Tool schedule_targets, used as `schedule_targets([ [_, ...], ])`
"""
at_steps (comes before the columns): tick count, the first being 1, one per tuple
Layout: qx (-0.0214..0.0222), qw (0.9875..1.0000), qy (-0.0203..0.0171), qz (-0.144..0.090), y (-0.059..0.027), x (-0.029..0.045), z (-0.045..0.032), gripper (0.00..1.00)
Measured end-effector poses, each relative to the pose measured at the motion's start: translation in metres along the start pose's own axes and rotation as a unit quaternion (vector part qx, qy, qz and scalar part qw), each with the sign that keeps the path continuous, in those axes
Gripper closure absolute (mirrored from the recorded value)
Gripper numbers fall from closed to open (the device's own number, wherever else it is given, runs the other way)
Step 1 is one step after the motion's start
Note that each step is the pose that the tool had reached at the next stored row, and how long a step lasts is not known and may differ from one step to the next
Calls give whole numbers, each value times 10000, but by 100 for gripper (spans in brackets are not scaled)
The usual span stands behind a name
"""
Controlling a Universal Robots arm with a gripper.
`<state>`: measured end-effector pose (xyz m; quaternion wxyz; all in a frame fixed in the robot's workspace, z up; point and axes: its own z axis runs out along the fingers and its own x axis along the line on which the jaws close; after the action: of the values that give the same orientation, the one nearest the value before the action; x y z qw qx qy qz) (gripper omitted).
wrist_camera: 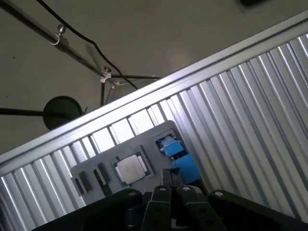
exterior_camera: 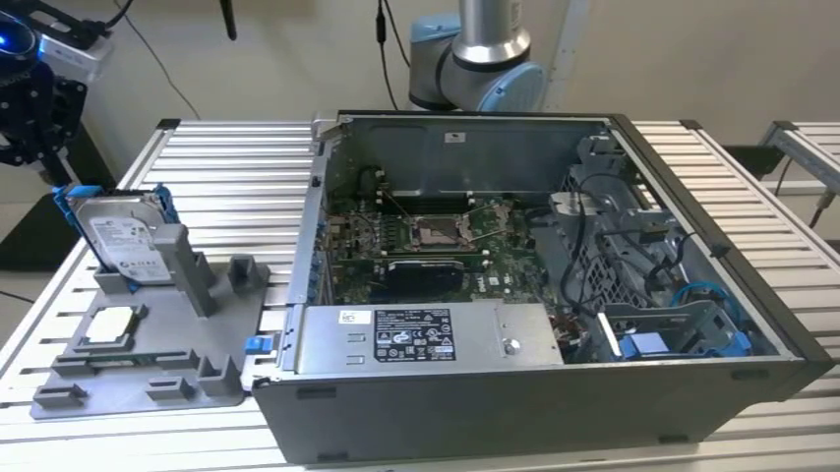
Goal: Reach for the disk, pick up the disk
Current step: 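Pick up the disk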
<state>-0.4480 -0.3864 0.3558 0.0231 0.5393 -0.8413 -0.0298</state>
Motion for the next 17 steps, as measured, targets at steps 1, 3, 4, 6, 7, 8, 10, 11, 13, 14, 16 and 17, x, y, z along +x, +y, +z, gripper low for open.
schedule_targets([
  [1,13,10000,0,-80,0,0,2,100],
  [3,48,9997,-5,-234,-1,-1,9,100],
  [4,67,9995,-7,-320,-1,0,13,100],
  [6,116,9989,-17,-465,-1,0,21,100],
  [7,153,9985,-29,-523,-2,-1,24,100],
  [8,195,9981,-43,-579,-2,-1,26,100],
  [10,274,9972,-71,-687,-3,0,33,100],
  [11,300,9967,-79,-746,-4,0,37,100],
  [13,311,9959,-80,-847,-3,-4,45,100],
  [14,311,9957,-78,-865,-3,-4,44,100],
  [16,310,9957,-78,-869,-2,-4,44,100],
  [17,311,9957,-78,-870,-2,-4,45,100],
])
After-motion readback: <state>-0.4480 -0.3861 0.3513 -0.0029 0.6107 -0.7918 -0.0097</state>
